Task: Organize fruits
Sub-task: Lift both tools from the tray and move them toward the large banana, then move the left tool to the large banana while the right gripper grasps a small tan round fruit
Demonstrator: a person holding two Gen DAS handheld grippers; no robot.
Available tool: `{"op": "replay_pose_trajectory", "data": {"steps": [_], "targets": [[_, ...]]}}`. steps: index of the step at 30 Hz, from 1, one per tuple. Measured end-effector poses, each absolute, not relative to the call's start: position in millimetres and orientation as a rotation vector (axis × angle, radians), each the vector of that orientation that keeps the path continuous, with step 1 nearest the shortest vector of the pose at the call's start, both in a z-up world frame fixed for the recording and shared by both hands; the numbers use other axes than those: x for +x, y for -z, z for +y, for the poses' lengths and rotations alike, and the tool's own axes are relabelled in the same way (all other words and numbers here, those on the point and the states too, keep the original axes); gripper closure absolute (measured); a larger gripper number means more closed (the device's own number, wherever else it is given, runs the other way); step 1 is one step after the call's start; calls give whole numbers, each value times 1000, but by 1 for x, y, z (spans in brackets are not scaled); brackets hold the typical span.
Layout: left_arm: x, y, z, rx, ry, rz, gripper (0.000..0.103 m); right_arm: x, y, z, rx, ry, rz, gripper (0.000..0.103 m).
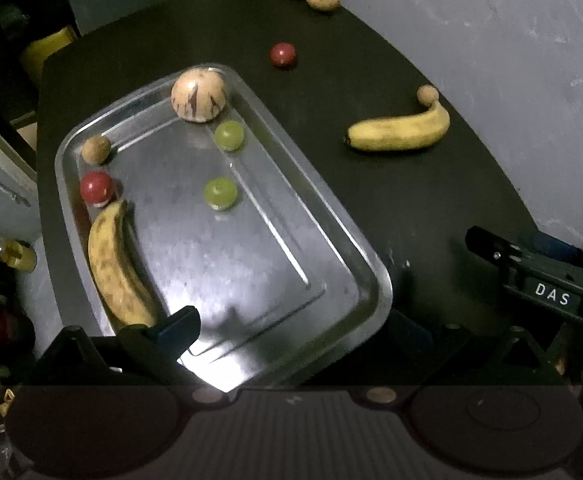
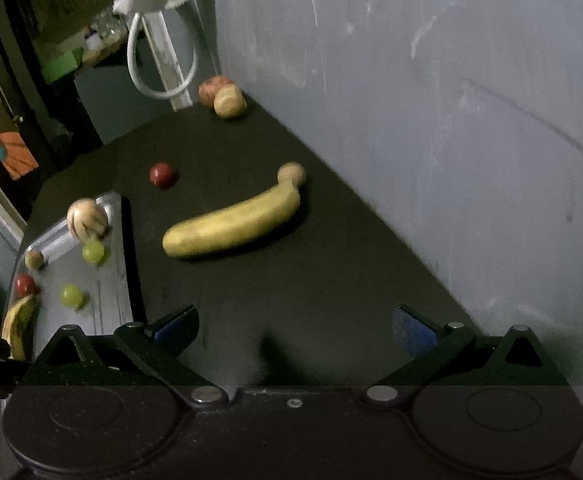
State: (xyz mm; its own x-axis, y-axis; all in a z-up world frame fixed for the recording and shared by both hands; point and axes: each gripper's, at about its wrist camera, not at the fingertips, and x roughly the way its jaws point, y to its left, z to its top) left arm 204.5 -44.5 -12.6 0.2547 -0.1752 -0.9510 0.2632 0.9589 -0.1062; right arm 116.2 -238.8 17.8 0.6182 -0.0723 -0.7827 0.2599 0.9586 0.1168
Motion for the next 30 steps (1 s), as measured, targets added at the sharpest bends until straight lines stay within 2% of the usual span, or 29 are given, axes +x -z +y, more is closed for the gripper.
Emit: {"op": "replay_pose_trajectory", "data": {"steps": [5,15,21,30], "targets": [[216,11,-50,102,322,1219,1,133,-26,-250,230,184,834,1],[239,11,-85,319,467,989,1,183,-37,-268,277,165,788,1],[256,18,-104,359,532,925,1,211,-32,-264,236,156,800,8],[272,37,-129,459,638,843,1,250,-18,-265,207,127,854,24]]}}
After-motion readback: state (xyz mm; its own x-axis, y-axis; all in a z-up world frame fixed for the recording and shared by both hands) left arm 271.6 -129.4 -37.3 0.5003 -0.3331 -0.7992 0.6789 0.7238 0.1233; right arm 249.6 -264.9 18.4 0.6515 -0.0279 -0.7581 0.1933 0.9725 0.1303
